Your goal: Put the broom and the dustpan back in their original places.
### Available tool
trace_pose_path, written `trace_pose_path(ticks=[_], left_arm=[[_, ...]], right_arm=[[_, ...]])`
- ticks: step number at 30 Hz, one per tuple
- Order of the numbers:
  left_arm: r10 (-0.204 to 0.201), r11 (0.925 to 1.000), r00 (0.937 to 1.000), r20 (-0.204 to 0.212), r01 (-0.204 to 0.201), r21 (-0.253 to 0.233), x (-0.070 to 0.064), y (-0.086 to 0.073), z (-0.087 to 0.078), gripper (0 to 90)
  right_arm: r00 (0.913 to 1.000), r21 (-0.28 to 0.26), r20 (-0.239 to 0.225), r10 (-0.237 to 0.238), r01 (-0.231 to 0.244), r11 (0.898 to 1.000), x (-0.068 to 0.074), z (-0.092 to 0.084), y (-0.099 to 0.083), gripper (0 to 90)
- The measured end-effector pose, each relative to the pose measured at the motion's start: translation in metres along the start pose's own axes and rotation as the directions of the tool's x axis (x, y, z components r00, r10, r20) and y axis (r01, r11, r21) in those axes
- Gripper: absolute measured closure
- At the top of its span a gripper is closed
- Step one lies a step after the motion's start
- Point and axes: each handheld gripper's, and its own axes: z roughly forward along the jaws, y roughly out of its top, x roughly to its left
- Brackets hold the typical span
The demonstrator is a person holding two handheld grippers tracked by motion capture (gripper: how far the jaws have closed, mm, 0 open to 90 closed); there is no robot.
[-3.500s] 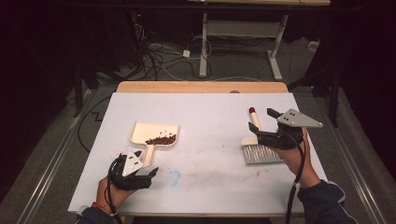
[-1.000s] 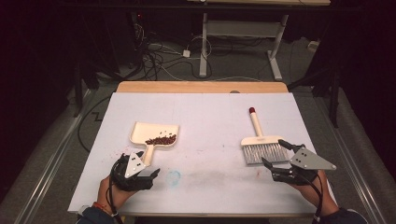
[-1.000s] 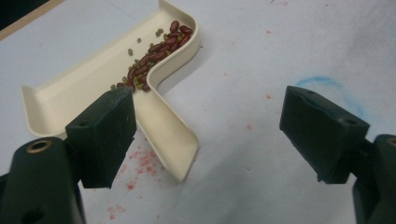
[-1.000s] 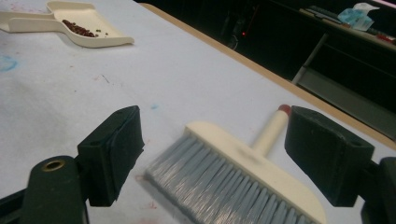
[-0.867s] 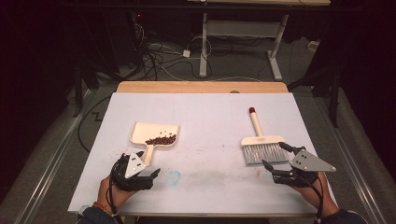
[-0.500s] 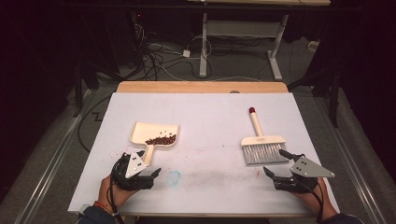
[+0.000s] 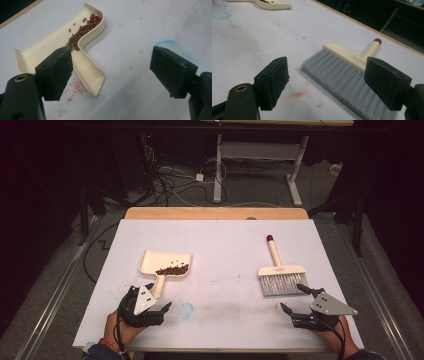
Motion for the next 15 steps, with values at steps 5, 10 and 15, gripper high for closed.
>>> trace_pose_path(ticks=[5, 10, 15], left_arm=[[0.004, 1.0, 1.0, 0.006, -0.004, 0.003, 0.0006, -0.0011, 0.0011, 18.5], [0.003, 1.0, 1.0, 0.006, -0.003, 0.005, 0.0007, -0.001, 0.0017, 18.5], [0.007, 1.0, 0.9999, 0.008, -0.007, 0.007, -0.0002, -0.0002, 0.0022, 18.5]], right_arm=[[0.9998, -0.008, 0.017, 0.007, -0.006, 1.0, -0.0017, -0.0014, 0.0023, 20.2], [0.9998, -0.009, 0.019, 0.004, -0.004, 1.0, -0.0016, -0.0015, 0.0028, 20.2], [0.9998, -0.016, 0.02, 0.006, -0.005, 1.0, -0.0023, -0.0028, 0.0029, 20.2]])
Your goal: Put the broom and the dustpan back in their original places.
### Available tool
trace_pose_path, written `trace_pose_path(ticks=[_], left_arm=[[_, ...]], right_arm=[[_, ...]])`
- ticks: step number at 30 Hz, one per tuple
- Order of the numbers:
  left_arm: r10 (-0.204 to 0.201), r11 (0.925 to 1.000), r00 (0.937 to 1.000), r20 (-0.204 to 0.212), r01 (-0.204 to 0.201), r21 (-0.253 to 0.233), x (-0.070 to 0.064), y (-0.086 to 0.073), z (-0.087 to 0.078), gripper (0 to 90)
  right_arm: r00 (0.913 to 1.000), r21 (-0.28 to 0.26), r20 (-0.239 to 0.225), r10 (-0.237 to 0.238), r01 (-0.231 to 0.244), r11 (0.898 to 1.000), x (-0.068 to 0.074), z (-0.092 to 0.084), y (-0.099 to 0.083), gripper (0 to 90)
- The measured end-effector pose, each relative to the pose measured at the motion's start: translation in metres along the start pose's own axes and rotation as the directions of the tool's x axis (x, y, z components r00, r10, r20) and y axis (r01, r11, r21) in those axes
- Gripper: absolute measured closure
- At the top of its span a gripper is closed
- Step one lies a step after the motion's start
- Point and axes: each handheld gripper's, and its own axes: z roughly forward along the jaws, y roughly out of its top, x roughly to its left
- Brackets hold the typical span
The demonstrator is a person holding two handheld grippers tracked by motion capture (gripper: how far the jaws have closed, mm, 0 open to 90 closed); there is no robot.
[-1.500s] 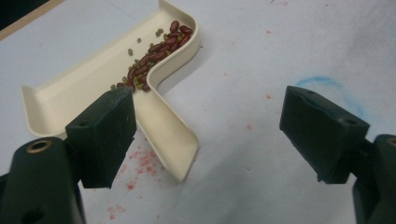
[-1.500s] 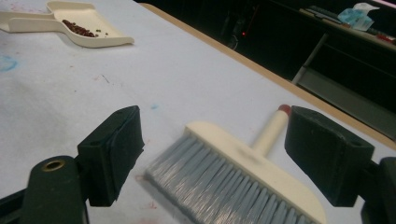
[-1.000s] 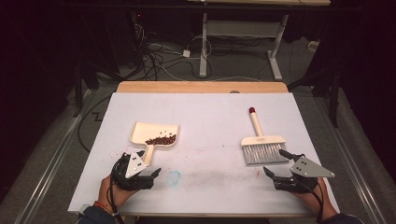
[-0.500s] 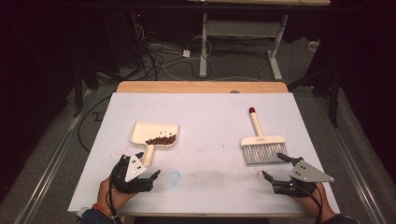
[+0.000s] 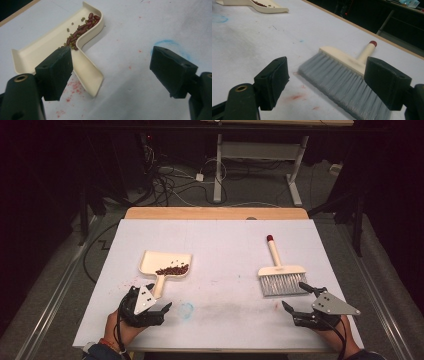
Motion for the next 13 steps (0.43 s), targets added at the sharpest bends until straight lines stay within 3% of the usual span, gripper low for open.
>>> trace_pose_path(ticks=[13], left_arm=[[0.0, 1.0, 1.0, -0.001, 0.0, 0.008, 0.001, 0.0021, 0.0032, 18.5]], right_arm=[[0.9999, -0.001, 0.013, -0.002, 0.002, 1.0, -0.0014, -0.0009, 0.0004, 20.3]])
